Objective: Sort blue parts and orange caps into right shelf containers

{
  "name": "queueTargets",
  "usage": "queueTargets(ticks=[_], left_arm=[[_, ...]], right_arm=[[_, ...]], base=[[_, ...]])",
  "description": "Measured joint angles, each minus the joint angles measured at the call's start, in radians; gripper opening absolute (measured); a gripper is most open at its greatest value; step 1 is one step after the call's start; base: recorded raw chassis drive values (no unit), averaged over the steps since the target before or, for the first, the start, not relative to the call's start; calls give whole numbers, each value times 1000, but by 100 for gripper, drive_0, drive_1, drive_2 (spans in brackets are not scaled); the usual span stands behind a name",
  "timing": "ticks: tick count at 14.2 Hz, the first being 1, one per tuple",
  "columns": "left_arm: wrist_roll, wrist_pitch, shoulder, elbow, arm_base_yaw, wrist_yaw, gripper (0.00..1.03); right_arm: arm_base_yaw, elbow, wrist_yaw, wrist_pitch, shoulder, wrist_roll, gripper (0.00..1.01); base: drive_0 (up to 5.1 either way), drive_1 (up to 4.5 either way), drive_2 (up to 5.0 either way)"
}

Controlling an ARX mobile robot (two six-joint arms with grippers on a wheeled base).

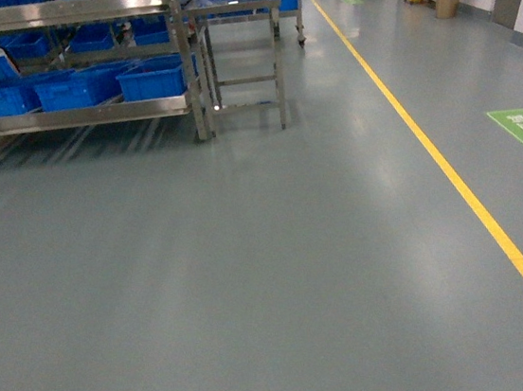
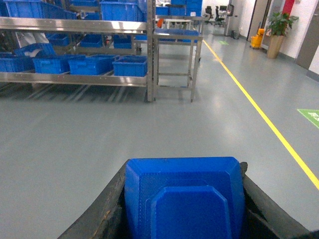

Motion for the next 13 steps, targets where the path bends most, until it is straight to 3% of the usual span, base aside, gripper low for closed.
queueTargets(ticks=[13], left_arm=[[0, 2, 0, 0, 0, 1, 44]], right_arm=[[0, 0, 0, 2, 0, 0, 44]], base=[[0, 428, -429]])
